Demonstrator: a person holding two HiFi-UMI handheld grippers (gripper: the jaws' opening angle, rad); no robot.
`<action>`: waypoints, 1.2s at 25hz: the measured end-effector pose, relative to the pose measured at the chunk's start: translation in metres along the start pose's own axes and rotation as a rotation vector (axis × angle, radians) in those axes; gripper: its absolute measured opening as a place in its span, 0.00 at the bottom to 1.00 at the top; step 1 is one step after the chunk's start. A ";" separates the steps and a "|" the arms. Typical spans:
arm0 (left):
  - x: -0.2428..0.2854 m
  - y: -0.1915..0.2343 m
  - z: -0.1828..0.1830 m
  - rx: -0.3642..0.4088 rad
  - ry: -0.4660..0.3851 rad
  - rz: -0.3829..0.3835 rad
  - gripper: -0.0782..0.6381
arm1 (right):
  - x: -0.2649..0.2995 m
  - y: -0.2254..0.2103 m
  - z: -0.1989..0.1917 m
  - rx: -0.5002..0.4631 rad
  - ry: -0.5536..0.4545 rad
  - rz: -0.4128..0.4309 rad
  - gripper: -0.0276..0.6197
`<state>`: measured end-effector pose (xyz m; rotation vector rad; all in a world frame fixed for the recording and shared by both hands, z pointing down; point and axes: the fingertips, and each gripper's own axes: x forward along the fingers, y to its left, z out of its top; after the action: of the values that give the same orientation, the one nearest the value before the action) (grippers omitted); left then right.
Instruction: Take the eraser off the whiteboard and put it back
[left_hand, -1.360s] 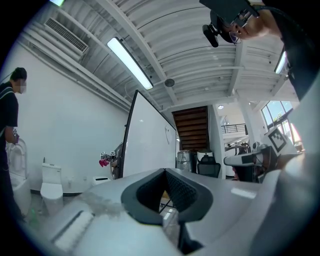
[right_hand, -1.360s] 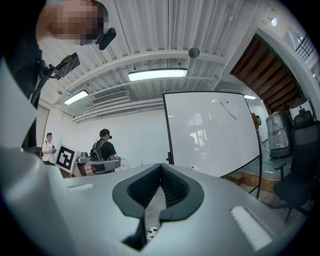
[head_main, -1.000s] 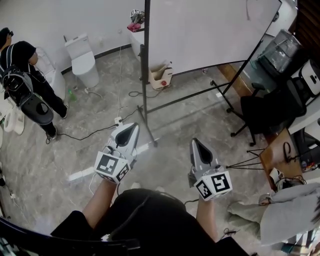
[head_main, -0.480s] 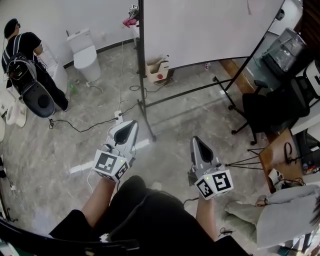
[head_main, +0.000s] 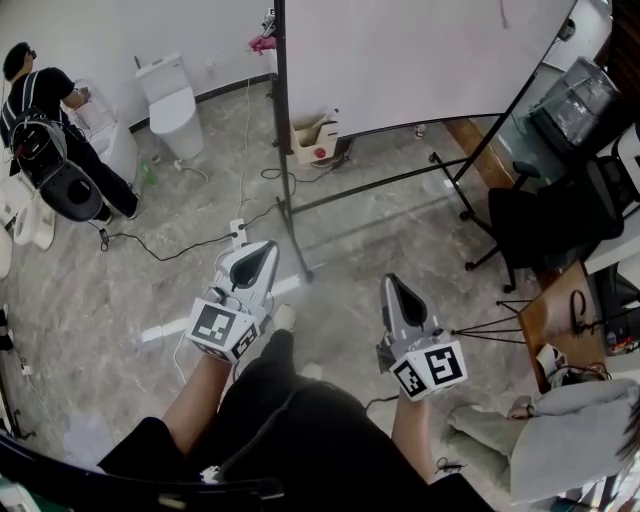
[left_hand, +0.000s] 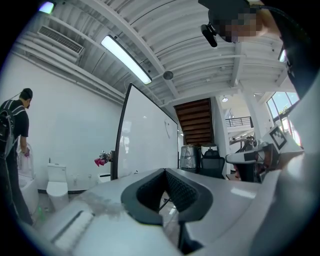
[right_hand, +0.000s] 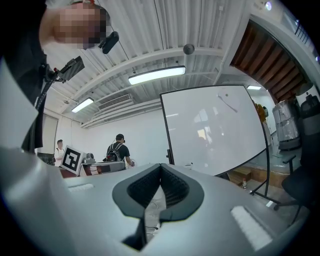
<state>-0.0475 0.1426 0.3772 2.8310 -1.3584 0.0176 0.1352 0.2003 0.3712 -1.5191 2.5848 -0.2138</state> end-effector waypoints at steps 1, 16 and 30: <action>0.003 0.002 0.000 0.000 -0.001 -0.001 0.12 | 0.003 -0.001 -0.001 -0.002 0.002 0.001 0.06; 0.085 0.081 -0.002 -0.016 -0.005 -0.028 0.12 | 0.109 -0.037 0.004 -0.027 0.026 -0.008 0.06; 0.180 0.188 0.006 -0.005 -0.018 -0.131 0.11 | 0.250 -0.064 0.011 -0.053 0.019 -0.059 0.06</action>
<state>-0.0813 -0.1158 0.3726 2.9160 -1.1714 -0.0118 0.0715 -0.0503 0.3617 -1.6203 2.5822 -0.1680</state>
